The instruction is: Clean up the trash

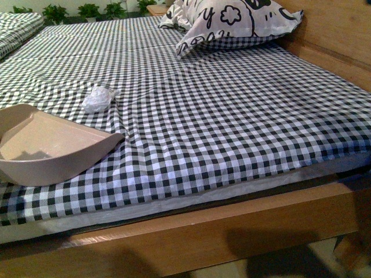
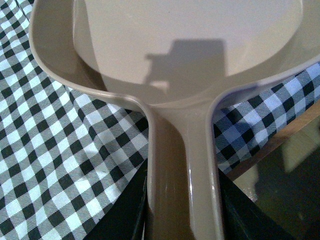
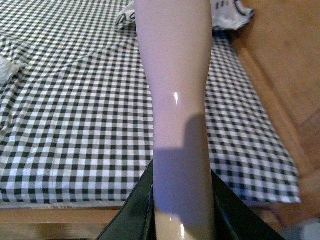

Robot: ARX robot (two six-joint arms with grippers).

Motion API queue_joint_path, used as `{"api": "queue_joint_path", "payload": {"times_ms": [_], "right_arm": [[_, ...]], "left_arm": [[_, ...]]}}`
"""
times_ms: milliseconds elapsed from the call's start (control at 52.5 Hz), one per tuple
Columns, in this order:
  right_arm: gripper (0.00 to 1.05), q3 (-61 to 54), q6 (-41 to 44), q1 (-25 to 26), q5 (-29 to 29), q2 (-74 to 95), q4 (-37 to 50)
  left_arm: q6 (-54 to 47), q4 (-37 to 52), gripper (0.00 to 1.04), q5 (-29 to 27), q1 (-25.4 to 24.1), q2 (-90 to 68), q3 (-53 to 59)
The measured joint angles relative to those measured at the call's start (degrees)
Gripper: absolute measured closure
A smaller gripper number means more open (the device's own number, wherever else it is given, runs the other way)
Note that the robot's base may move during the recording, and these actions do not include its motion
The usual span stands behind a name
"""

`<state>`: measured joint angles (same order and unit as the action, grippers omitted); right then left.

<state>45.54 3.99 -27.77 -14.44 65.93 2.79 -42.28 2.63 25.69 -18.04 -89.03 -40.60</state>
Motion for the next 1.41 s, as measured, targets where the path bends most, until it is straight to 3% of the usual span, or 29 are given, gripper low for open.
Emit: {"api": "queue_joint_path", "payload": {"times_ms": [171,419,876,1161,1409], "right_arm": [[0.85,12.22,0.20,-0.31,3.89,18.53,2.73],[0.85,32.37,-0.63,-2.75,4.17,40.85,-1.64],[0.85,55.04,-5.22,-9.25,6.62,59.98,-8.96],[0.85,68.46,-6.10,-12.02,4.28,70.64,-14.60],[0.85,87.62,-4.04,-12.48,-0.68,83.73,-26.45]], "left_arm": [[0.00,0.00,0.77,-0.02,-0.02,0.00,0.00],[0.00,0.00,0.77,0.00,-0.02,0.00,0.00],[0.00,0.00,0.77,0.00,-0.02,0.00,0.00],[0.00,0.00,0.77,0.02,-0.02,0.00,0.00],[0.00,0.00,0.77,0.02,-0.02,0.00,0.00]]}}
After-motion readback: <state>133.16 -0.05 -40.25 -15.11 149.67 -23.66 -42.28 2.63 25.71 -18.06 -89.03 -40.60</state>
